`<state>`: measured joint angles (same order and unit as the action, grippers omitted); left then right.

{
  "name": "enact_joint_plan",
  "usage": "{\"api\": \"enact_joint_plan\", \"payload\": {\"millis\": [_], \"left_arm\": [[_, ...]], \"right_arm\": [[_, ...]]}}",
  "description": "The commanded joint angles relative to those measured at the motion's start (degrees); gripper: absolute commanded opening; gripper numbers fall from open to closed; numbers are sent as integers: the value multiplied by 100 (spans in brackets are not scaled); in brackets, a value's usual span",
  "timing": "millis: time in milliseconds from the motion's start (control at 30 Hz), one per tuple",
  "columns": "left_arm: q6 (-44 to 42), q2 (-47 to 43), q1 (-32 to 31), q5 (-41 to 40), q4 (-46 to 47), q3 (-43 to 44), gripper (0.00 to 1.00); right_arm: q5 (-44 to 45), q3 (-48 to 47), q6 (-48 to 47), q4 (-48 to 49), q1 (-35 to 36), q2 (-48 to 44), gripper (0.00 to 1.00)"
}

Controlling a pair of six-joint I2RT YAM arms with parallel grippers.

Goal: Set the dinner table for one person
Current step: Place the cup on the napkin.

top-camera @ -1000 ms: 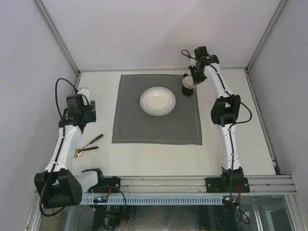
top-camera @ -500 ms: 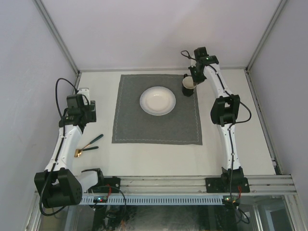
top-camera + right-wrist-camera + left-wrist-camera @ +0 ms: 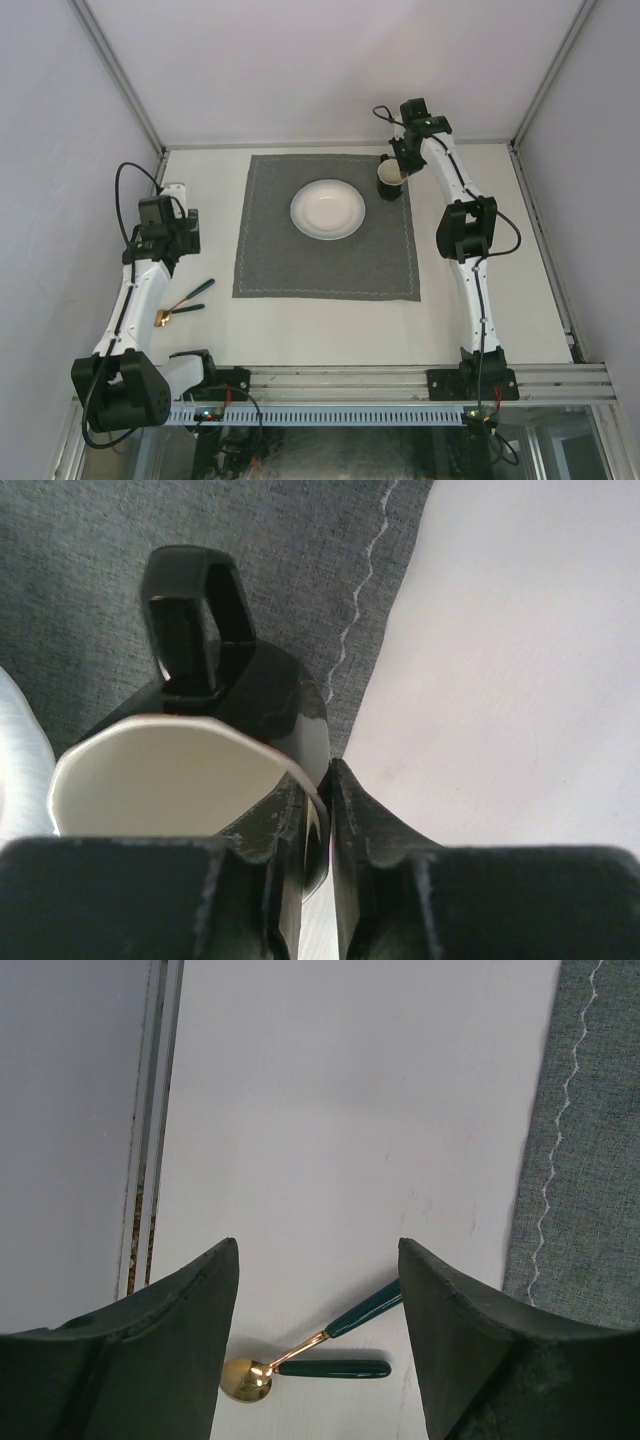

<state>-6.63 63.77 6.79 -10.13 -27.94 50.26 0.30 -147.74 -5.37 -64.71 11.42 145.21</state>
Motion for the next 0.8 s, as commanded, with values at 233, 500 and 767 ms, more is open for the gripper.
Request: {"api": "enact_joint_plan", "payload": {"millis": [233,500,767], "left_arm": [[16,99,37,-63,79,-95,73],[15,-62,37,13,92,-89,74],[-441,-516,35,89,150,37,74]], "right_arm": [[41,38,-41,467,88,-244,27],[94,147,-115,523,147,-440,59],[215,734,-315,817,291,-1622,84]]}}
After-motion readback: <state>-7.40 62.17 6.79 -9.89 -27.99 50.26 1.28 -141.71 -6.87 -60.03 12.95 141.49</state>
